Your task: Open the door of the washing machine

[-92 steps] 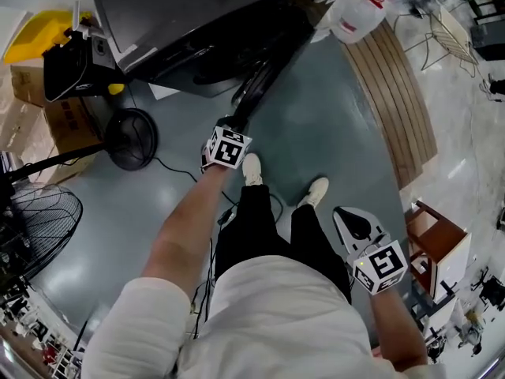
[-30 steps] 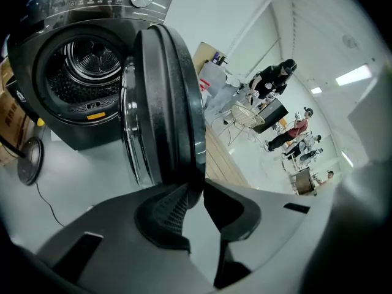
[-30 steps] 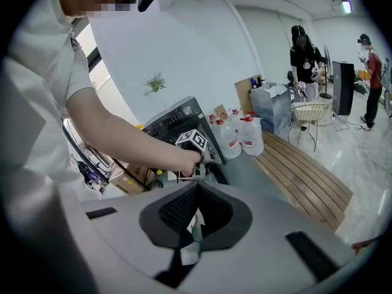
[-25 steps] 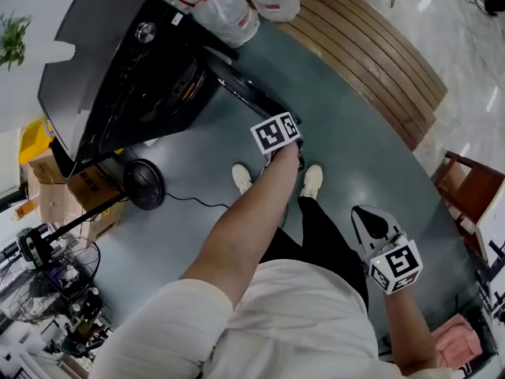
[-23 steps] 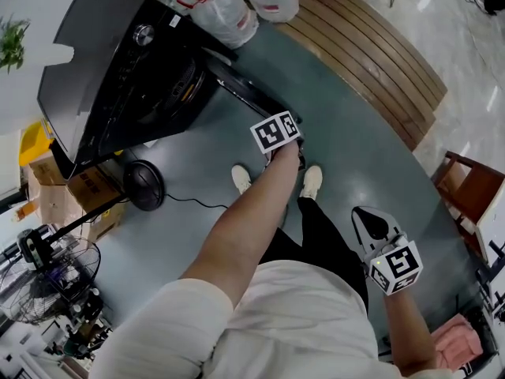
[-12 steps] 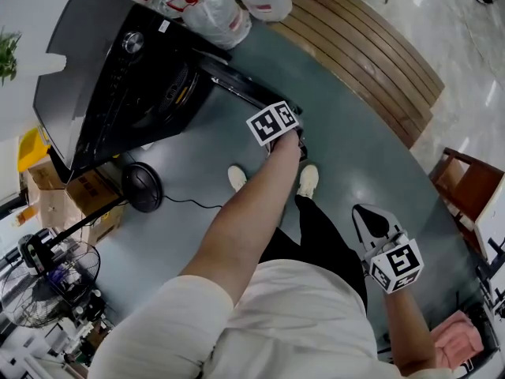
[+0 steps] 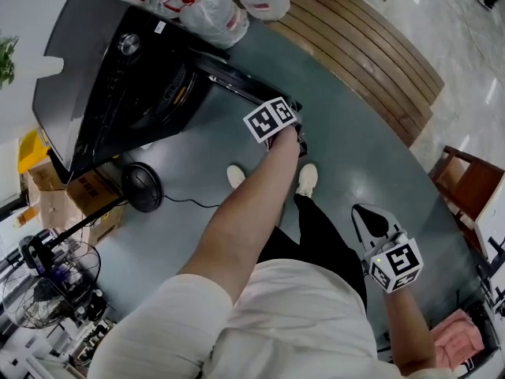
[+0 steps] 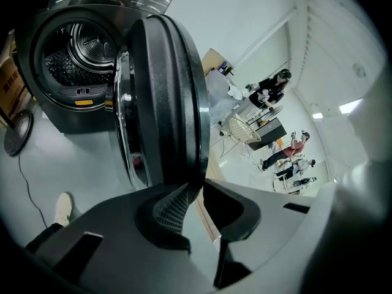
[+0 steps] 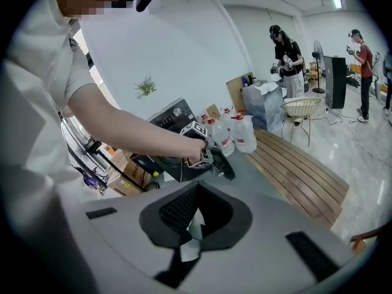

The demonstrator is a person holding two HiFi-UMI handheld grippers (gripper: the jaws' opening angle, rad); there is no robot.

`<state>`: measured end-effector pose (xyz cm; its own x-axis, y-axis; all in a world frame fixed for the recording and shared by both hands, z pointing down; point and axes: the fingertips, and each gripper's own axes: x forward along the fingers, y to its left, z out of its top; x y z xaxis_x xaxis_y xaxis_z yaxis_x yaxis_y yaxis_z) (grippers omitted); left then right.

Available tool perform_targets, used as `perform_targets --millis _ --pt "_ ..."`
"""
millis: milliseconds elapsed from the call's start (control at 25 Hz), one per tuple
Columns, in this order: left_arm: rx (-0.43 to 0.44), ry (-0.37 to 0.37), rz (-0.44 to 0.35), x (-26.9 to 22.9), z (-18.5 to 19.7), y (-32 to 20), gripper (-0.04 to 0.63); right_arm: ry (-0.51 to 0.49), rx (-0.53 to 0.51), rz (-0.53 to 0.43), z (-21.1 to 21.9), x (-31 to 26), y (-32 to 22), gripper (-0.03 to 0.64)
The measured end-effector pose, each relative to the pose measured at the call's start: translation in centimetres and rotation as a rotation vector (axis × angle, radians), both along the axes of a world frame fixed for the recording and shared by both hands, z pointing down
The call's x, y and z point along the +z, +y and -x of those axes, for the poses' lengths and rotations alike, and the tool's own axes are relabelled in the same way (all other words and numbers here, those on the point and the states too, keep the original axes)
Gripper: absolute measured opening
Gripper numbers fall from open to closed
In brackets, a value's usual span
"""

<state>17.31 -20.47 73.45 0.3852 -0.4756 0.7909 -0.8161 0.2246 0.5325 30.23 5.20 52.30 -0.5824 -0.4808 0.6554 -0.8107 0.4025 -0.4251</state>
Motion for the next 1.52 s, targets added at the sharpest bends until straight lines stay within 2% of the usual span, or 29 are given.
perform_targets --millis 320,680,800,1160,1520 --pt "-0.007 -0.013 0.002 0.0 0.1 0.1 0.086 -0.005 -0.003 -0.006 -0.2 0.0 -0.1 0.009" --pt "0.033 0.001 -0.024 -1.5 -0.2 0.6 0.084 -0.011 -0.014 -0.029 0.1 -0.4 -0.4 0.009" --pt "0.062 0.015 -0.055 -2.8 -0.5 0.9 0.084 -0.013 -0.025 -0.045 0.4 -0.8 -0.8 0.009" --pt "0.285 0.050 -0.243 -10.0 -1.2 4.1 0.074 -0.013 -0.093 -0.121 1.7 -2.4 -2.2 0.009" --pt "0.521 0.098 -0.446 -21.7 0.7 12.3 0.048 -0.018 -0.204 -0.239 4.3 -6.3 -3.4 0.009"
